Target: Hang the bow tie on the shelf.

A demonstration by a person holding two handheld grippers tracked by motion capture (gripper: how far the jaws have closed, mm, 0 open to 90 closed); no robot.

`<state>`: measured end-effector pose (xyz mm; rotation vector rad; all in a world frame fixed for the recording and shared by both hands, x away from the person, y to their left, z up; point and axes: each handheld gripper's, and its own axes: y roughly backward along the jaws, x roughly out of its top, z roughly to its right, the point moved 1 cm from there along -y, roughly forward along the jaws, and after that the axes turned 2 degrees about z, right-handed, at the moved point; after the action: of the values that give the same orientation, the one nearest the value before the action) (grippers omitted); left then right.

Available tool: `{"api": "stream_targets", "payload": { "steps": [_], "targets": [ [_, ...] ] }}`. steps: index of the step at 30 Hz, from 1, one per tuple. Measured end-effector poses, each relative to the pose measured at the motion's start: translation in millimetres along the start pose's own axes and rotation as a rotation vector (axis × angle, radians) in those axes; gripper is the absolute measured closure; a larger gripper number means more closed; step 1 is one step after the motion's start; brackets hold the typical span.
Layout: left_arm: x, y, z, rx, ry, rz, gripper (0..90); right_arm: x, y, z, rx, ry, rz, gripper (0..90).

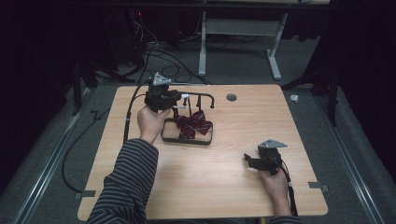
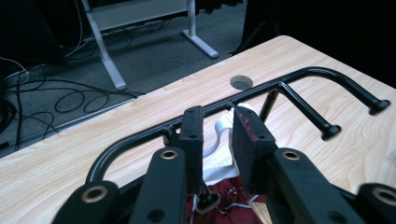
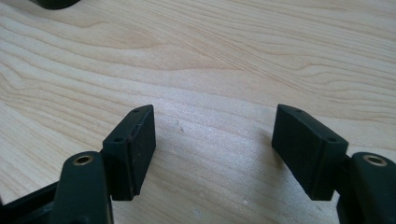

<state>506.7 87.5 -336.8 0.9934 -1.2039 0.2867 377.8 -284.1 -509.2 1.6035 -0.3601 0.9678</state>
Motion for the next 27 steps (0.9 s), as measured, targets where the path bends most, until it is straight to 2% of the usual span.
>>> {"api": "stream_targets", "payload": {
  "steps": [5,10,27],
  "targets": [
    [-2.4,7.5,-0.5,-0.022,0.012,-0.002,67.6,0.1,0.0,-0.2,0.0,-0.002,-0.001,31.8],
    [-6.9,16.3,-2.0,-0.023,0.023,0.004,67.4,0.1,0.0,-0.2,-0.001,-0.001,-0.001,31.8],
    [-37.4,45.2,-7.5,-0.022,0.059,0.027,66.7,0.1,0.0,-0.4,-0.001,-0.002,-0.001,31.9]
  ]
}}
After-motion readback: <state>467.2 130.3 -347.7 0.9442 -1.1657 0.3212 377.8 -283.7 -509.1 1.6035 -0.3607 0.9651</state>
